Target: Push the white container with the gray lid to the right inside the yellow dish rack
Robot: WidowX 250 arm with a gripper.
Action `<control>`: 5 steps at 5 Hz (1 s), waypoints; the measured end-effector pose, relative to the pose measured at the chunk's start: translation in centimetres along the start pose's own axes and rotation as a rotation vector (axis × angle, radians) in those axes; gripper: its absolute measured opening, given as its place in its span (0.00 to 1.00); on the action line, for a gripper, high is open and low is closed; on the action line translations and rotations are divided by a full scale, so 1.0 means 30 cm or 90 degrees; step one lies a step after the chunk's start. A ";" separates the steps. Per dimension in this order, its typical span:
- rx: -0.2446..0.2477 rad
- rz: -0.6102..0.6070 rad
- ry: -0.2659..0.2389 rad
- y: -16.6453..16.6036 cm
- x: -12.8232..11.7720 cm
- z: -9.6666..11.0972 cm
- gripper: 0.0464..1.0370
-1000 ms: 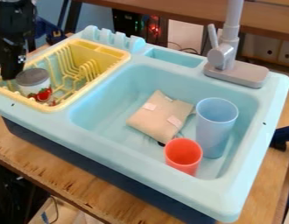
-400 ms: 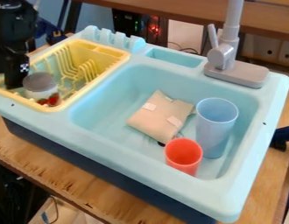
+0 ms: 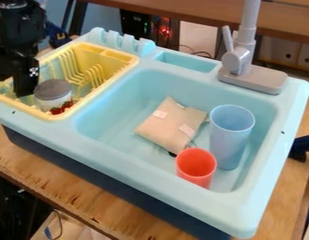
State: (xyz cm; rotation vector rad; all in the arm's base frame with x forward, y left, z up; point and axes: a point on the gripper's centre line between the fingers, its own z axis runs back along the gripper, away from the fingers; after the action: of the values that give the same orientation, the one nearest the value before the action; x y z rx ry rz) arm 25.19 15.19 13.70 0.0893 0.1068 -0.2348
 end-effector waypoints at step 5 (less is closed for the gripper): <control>0.111 0.111 0.047 -0.003 -0.068 0.254 0.96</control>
State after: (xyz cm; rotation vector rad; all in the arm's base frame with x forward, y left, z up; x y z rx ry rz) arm 23.93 14.81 21.46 0.2803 0.1515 -0.0669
